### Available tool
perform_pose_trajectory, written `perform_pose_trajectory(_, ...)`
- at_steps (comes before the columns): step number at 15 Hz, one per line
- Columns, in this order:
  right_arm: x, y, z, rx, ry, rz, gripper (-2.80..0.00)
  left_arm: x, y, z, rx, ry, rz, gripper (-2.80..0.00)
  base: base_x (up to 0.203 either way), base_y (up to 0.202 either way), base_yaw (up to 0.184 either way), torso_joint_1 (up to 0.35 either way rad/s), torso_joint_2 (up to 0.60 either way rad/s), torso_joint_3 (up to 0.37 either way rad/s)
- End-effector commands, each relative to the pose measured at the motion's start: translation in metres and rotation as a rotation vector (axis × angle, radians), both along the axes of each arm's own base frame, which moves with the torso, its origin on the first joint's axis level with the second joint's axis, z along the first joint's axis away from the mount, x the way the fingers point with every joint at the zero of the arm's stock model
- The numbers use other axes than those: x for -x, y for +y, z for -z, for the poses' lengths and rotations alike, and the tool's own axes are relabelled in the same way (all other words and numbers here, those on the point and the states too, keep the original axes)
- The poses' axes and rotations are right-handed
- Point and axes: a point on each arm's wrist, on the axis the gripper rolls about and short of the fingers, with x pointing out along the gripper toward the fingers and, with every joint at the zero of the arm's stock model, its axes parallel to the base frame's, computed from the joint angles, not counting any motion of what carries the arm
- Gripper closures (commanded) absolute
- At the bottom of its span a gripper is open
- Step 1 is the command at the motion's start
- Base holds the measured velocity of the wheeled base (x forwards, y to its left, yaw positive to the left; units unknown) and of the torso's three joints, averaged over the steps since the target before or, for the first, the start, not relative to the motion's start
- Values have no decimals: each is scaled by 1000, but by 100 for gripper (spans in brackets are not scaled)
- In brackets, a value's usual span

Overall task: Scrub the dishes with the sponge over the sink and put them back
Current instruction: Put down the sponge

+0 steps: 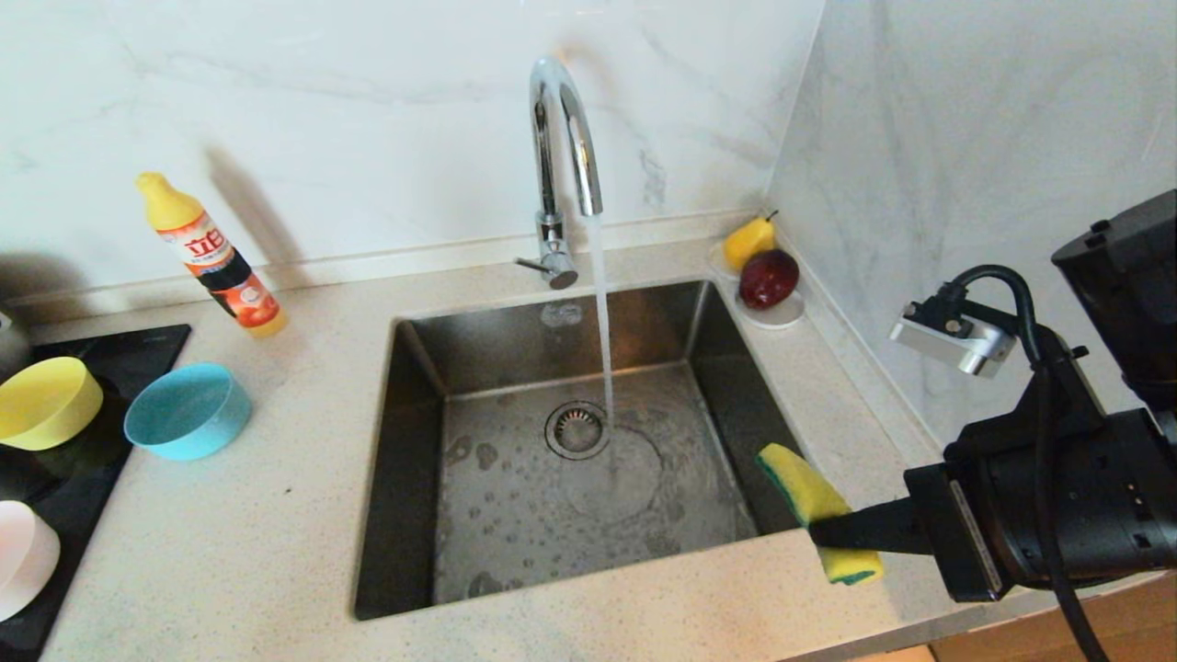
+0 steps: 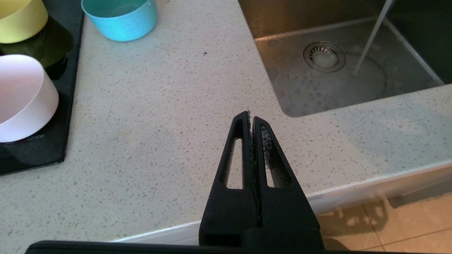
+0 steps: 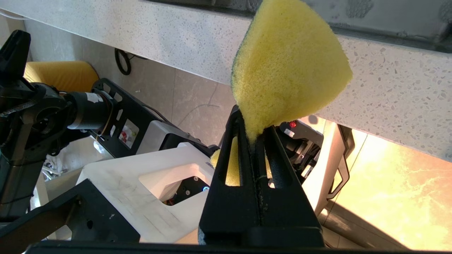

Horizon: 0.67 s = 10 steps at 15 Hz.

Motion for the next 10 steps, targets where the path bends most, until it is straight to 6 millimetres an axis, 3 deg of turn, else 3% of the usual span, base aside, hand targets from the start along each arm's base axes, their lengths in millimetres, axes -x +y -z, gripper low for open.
perform_pose_trajectory(1,2,-2,-1,-4,0,0,0,0,0,1,1,6,1,0,0,0,0,0,0,0)
perform_pose_trajectory(10,4,-4,-1,16,-26,-7,0,0,0,1,0,6,1,0,0,0,0,0,0,0)
